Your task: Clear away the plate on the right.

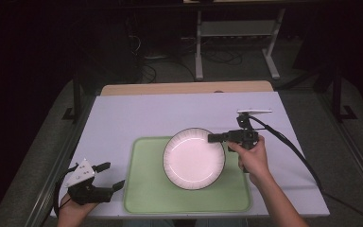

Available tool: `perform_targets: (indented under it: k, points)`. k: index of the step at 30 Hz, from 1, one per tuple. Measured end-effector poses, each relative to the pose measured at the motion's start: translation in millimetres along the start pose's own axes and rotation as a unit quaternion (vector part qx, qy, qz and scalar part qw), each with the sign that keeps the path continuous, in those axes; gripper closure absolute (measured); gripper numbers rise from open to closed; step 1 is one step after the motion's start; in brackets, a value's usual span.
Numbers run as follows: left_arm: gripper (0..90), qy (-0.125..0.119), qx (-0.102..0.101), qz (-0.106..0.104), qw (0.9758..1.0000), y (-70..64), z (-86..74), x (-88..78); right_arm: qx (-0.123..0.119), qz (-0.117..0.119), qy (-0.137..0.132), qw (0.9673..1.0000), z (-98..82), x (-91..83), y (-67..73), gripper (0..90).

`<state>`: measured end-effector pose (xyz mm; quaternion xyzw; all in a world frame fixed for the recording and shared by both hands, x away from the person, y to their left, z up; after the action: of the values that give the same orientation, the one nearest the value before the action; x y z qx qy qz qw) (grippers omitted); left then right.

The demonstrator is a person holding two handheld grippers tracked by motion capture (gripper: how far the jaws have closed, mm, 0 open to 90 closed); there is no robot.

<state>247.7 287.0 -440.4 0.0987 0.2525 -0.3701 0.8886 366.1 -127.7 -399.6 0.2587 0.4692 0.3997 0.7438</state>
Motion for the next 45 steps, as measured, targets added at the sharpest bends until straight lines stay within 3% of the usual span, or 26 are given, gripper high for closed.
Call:
perform_targets:
  k: [22, 28, 33, 36, 45]
  points:
    - [15.9, 0.000, 0.001, -0.001, 1.0000, 0.4, 0.2, -0.7, -0.001, -0.018, 0.012, 0.9998, -10.5, 24.0, -9.9, 75.9]
    - [15.9, 0.000, 0.001, -0.001, 1.0000, 0.5, 0.1, -0.5, 0.019, -0.017, 0.007, 0.9996, -14.2, 27.8, -20.3, 75.9]
    - [15.9, 0.001, 0.000, -0.001, 1.0000, 0.1, 0.0, -0.1, 0.028, -0.032, 0.010, 0.9990, -19.8, 34.0, -28.7, 75.7]
    - [15.9, 0.001, 0.000, -0.001, 1.0000, 0.3, -0.1, -0.1, 0.040, -0.026, 0.007, 0.9988, -22.4, 37.5, -33.3, 76.0]
    - [15.9, 0.000, 0.000, -0.001, 1.0000, -0.1, 0.0, 0.4, 0.040, -0.044, 0.009, 0.9982, -27.0, 45.9, -38.7, 78.8]
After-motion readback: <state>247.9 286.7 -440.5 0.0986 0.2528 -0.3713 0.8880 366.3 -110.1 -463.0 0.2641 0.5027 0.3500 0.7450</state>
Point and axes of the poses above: each handheld gripper's, and its own axes: x roughly forward along the jaws, z roughly out of its top, y roughly to its left, the point moved 4 cm from there along x, roughly forward along the jaws, and after that the axes turned 1 degree about y, right-handed, at the moved point
